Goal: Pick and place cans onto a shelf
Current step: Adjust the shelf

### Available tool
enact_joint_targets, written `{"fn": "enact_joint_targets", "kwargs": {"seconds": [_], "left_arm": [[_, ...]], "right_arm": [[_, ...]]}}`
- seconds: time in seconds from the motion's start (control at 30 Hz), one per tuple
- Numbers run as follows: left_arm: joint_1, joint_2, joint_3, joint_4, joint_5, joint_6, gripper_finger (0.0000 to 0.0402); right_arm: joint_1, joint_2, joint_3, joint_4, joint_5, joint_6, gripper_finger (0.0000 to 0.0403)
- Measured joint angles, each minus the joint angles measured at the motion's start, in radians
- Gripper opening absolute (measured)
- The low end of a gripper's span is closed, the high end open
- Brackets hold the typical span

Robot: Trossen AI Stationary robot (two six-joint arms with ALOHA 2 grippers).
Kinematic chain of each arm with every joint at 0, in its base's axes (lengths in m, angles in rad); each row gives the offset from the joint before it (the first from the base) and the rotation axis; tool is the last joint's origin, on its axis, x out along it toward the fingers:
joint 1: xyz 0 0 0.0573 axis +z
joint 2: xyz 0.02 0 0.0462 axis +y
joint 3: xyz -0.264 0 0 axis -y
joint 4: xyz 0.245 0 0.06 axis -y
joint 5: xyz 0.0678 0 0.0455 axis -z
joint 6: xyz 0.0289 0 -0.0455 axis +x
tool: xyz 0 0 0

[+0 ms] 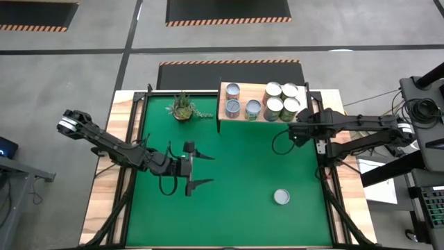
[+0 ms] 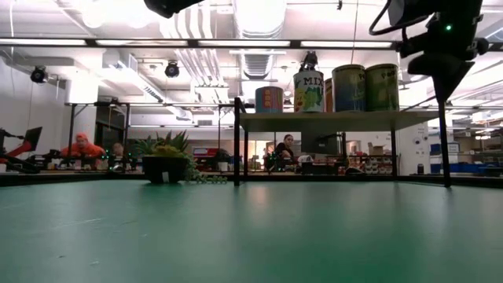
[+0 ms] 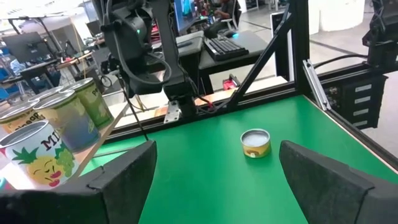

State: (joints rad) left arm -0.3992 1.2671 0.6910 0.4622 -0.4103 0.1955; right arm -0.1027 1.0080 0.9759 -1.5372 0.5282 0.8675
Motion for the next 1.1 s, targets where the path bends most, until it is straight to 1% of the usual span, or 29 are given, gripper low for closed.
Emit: {"fn": "enact_joint_targets", "kwargs": {"seconds": [0.2,0.7,1.1], "left_arm": [[0.0,0.0,0.0,0.0,0.0,0.001,0.032],[0.0,0.0,0.0,0.002,0.0,0.001,0.032],[0.0,0.001,0.0,0.002,0.0,0.001,0.032]], "right_arm": [[-0.026,0.007,-0.018,0.003,0.03,-0.041,0.0008],[-0.029,0.007,-0.021,0.009,0.127,-0.07,0.0008],[-0.029,0.007,-0.021,0.01,0.164,-0.081,0.0008]]}}
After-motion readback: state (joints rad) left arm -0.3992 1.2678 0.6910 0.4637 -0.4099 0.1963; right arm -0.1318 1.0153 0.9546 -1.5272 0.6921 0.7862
